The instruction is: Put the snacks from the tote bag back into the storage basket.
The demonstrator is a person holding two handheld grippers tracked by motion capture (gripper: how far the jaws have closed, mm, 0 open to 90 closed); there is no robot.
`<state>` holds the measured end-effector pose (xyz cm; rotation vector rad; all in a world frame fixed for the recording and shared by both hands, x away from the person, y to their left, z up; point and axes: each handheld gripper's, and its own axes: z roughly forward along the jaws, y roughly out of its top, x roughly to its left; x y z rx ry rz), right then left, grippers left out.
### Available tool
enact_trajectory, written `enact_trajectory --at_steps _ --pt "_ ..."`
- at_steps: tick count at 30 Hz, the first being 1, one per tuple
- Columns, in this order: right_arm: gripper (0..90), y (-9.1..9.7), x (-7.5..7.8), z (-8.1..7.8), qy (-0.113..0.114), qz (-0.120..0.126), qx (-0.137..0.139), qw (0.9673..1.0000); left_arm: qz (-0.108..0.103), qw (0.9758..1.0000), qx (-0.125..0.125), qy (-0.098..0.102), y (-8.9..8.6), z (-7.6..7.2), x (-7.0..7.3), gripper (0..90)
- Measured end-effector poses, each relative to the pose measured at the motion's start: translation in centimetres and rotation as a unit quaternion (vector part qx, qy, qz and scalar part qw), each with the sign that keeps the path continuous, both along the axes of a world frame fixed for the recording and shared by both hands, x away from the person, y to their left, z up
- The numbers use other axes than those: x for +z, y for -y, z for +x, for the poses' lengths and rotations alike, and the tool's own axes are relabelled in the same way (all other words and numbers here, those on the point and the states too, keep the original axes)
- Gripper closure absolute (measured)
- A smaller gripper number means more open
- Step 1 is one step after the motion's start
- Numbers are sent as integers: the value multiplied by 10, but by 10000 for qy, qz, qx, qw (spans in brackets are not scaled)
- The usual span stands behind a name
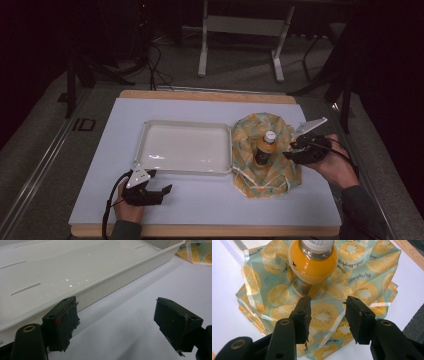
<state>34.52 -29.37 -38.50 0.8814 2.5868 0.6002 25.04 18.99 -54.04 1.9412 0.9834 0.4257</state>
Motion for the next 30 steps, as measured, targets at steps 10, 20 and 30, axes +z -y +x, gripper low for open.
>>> enact_trajectory --at_steps 10,20,30 --pt "540 -10 6 7 -58 -94 104 9999 -3 10000 -1 -3 0 0 0 193" --pt "526 -19 12 12 -39 -188 173 9997 1 10000 -5 4 0 0 0 193" --pt "503 -28 15 17 -85 -189 253 9995 -6 10000 -6 -13 0 0 0 193"
